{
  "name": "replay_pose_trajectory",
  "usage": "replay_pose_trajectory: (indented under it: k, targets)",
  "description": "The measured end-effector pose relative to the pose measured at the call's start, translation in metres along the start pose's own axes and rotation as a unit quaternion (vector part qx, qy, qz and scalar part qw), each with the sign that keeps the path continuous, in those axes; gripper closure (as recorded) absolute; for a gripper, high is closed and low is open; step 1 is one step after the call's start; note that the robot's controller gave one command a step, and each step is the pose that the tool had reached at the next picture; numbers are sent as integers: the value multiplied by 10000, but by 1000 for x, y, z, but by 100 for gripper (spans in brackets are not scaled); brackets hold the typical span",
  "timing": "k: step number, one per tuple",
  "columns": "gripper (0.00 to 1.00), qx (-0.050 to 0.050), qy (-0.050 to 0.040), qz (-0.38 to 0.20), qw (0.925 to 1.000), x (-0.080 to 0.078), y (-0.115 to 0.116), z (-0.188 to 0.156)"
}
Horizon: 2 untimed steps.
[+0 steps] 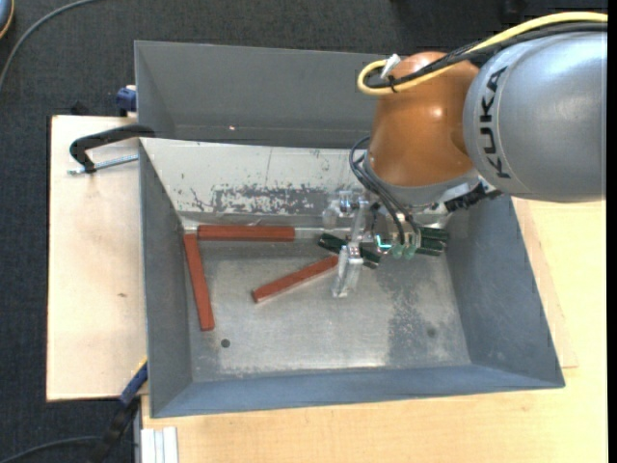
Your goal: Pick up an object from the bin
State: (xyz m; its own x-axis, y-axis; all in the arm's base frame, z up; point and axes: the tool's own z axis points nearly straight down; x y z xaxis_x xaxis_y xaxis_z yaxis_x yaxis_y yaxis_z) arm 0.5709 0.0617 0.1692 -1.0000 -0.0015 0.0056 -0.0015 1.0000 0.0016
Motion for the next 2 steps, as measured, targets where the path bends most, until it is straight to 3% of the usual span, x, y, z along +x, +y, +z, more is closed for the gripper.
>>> replay_pose_trajectory:
  k: [1, 2]
  targets:
    - [0, -5, -33, -380, 9993, -24, 74, 99]
    - [100, -13, -72, -354, 9993, -26, 72, 93]
